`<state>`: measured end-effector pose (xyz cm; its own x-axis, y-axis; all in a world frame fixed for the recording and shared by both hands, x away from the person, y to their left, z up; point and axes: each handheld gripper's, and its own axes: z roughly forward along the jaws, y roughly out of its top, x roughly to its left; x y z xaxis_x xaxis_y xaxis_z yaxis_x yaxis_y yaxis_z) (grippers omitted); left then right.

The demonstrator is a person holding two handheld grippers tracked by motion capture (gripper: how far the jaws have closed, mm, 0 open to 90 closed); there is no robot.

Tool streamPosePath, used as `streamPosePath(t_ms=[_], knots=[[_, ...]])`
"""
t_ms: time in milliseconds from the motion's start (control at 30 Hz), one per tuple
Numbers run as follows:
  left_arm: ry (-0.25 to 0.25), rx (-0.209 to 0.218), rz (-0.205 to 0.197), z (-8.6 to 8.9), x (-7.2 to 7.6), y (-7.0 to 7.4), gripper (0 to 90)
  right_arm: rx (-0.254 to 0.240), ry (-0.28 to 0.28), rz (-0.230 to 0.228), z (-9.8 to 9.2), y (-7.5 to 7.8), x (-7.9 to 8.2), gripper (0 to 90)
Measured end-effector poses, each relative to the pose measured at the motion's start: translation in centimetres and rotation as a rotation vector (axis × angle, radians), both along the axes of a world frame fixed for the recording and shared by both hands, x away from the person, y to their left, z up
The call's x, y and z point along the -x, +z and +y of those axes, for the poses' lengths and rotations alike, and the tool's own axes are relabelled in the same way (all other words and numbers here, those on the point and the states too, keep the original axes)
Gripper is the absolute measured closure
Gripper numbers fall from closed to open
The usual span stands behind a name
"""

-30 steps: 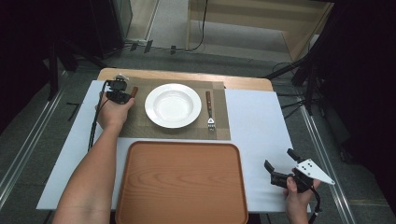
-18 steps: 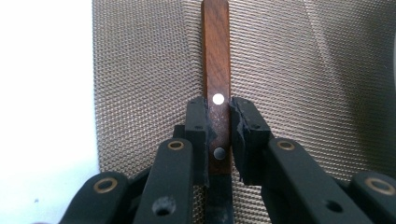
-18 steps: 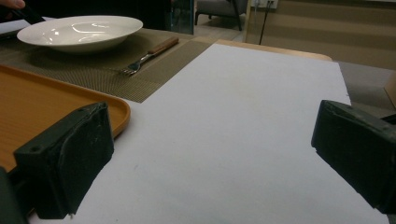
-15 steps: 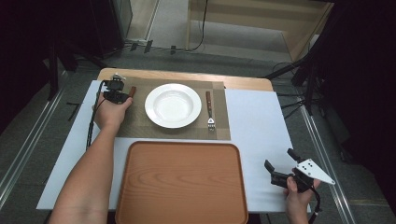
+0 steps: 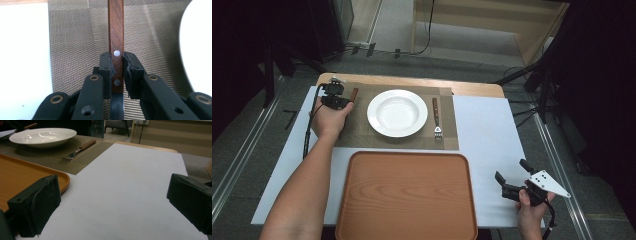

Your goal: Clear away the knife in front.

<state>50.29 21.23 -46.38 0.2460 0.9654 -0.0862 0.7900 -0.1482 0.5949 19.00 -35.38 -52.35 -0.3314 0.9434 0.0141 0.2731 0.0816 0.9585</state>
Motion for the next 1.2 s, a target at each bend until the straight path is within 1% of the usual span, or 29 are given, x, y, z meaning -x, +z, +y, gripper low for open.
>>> streamPosePath(t_ms=[33,233,433,467,600,767,800,867,933,967,1033,1067,1133,1200], knots=[[-0.008,0.002,-0.005,0.0,0.2,0.3,76.7,0.001,-0.001,0.0,0.0,0.0,0.0,0.0],[-0.012,0.013,-0.019,-0.1,0.5,0.9,76.8,0.0,-0.001,0.0,0.0,0.0,0.0,0.0],[-0.017,0.01,-0.019,0.1,0.7,1.1,76.7,0.002,-0.001,0.0,0.0,0.0,0.0,0.0],[-0.018,0.017,-0.018,0.2,0.8,1.0,76.7,0.001,-0.001,0.0,0.0,0.0,0.0,0.0],[-0.021,0.015,-0.019,0.3,1.0,1.2,76.8,0.001,-0.001,0.001,0.1,0.0,0.0,0.0],[-0.029,0.024,-0.028,0.4,1.5,1.8,76.7,0.002,-0.002,0.001,0.1,0.0,0.0,0.0],[-0.033,0.036,-0.031,0.5,1.7,2.0,76.8,0.003,-0.002,0.001,0.1,0.0,0.0,0.0],[-0.035,0.04,-0.03,0.6,1.9,2.2,76.7,0.002,-0.002,0.001,0.1,0.0,0.0,0.0],[-0.042,0.056,-0.029,0.6,2.3,2.3,76.7,0.002,-0.002,0.001,0.1,0.0,0.0,0.0],[-0.042,0.056,-0.029,0.6,2.3,2.3,76.7,0.002,-0.002,0.001,0.1,0.0,0.0,0.0],[-0.065,0.058,-0.019,0.4,2.9,2.4,76.7,0.005,-0.002,0.0,0.1,0.0,0.0,0.0],[-0.065,0.058,-0.019,0.4,2.9,2.4,76.8,0.006,-0.002,0.001,0.1,0.0,0.0,0.0],[-0.081,0.052,-0.018,0.3,3.4,2.3,76.7,0.006,-0.002,0.001,0.1,0.0,0.0,0.0],[-0.086,0.056,-0.01,0.2,3.7,2.2,76.7,0.006,-0.003,0.001,0.1,0.0,0.0,0.0]])
